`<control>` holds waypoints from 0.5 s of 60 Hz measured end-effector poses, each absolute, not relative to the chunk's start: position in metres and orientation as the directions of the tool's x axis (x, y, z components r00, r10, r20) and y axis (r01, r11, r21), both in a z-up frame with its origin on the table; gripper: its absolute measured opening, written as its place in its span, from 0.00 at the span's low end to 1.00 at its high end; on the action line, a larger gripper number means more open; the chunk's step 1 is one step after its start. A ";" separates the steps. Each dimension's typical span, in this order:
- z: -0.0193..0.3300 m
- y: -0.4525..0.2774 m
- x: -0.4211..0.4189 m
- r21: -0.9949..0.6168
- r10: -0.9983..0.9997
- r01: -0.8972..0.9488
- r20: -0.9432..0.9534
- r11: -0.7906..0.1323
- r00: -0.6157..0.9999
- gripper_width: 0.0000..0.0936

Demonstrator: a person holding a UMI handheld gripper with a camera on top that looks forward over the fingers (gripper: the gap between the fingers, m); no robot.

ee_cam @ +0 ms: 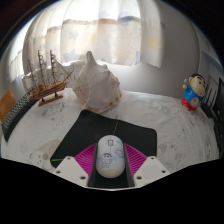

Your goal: Arrange mouse

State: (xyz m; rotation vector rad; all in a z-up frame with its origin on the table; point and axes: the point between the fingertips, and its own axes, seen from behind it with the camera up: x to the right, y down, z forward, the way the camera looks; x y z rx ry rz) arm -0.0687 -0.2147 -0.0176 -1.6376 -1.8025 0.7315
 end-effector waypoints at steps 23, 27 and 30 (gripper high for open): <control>0.100 -0.197 0.022 -0.701 0.998 0.710 0.067 0.063 -0.022 0.90; 0.122 -0.190 0.058 -0.694 0.996 0.716 0.082 0.069 -0.016 0.90; 0.133 -0.183 0.084 -0.682 0.995 0.728 0.098 0.069 -0.003 0.90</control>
